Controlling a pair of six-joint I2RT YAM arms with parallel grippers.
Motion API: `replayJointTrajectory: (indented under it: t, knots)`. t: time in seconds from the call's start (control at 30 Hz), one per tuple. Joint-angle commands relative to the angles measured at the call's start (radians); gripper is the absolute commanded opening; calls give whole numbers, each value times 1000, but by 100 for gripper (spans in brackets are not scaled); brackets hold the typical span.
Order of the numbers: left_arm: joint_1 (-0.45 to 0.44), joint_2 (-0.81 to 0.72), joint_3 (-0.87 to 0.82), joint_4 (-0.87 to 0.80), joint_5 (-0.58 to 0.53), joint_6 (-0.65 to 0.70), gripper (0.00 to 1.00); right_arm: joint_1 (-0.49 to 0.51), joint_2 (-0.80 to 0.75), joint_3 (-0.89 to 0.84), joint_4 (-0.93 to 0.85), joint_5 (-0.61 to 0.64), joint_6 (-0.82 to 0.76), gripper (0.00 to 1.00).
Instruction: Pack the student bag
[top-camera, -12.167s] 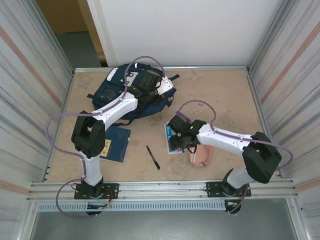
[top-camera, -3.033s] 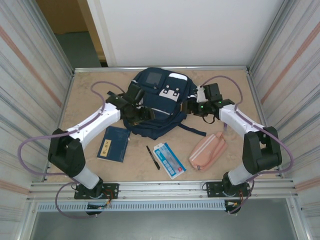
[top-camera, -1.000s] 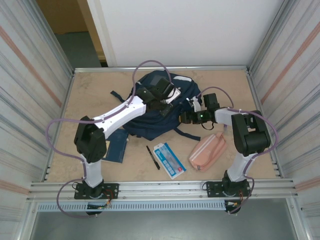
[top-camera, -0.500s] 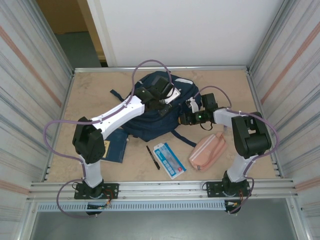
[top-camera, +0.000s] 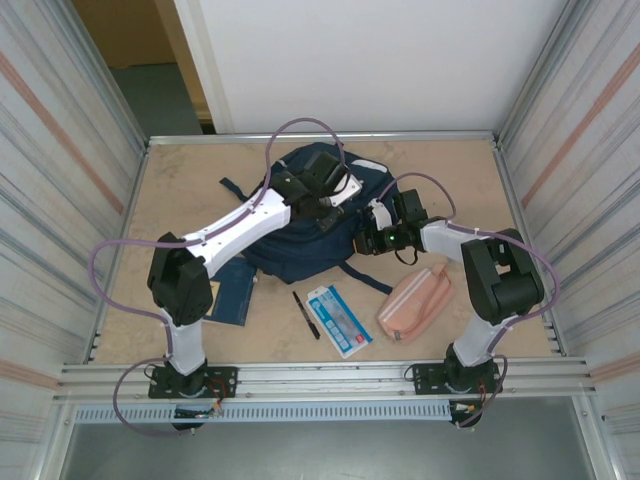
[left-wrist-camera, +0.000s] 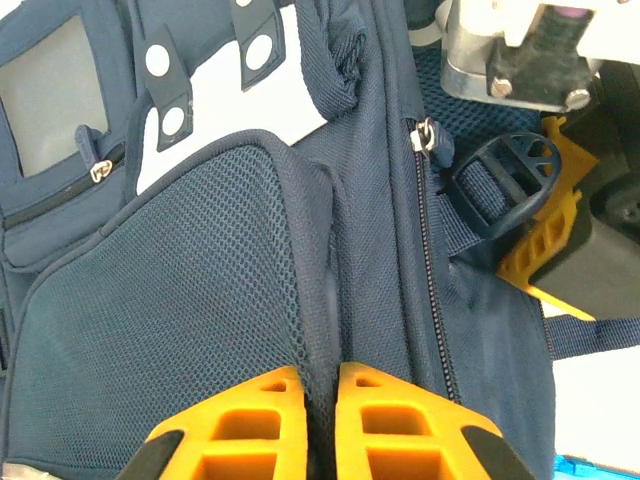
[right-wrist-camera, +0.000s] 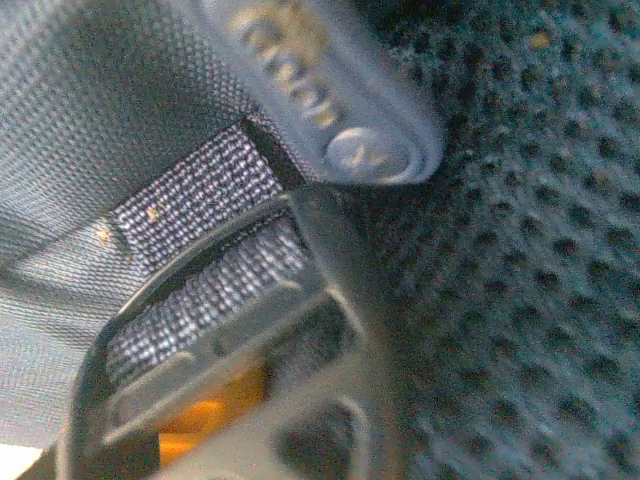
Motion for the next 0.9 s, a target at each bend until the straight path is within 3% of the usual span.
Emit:
replayJointTrajectory:
  t: [0.0, 0.13, 0.2, 0.27, 0.33, 0.37, 0.5, 0.87]
  knots:
    - [11, -29, 95, 110, -43, 45, 0, 13, -25, -29, -60, 19, -34, 36]
    - [12, -27, 103, 106, -54, 66, 0, 15, -12, -40, -58, 5, -31, 20]
    - [12, -29, 101, 106, -67, 75, 0, 15, -10, -50, -52, -3, -32, 19]
    - [14, -32, 100, 108, -92, 76, 0, 21, -23, -62, -48, 0, -35, 24]
    - [15, -34, 98, 115, -113, 73, 0, 32, -43, -77, -37, 19, -37, 39]
    - [18, -35, 100, 116, -109, 76, 0, 37, -49, -81, -32, 38, -35, 41]
    - [18, -45, 104, 120, -90, 84, 0, 40, -58, -91, -6, 80, -27, 39]
    - [20, -81, 116, 98, 1, 117, 0, 43, -204, -236, 220, 193, -40, 49]
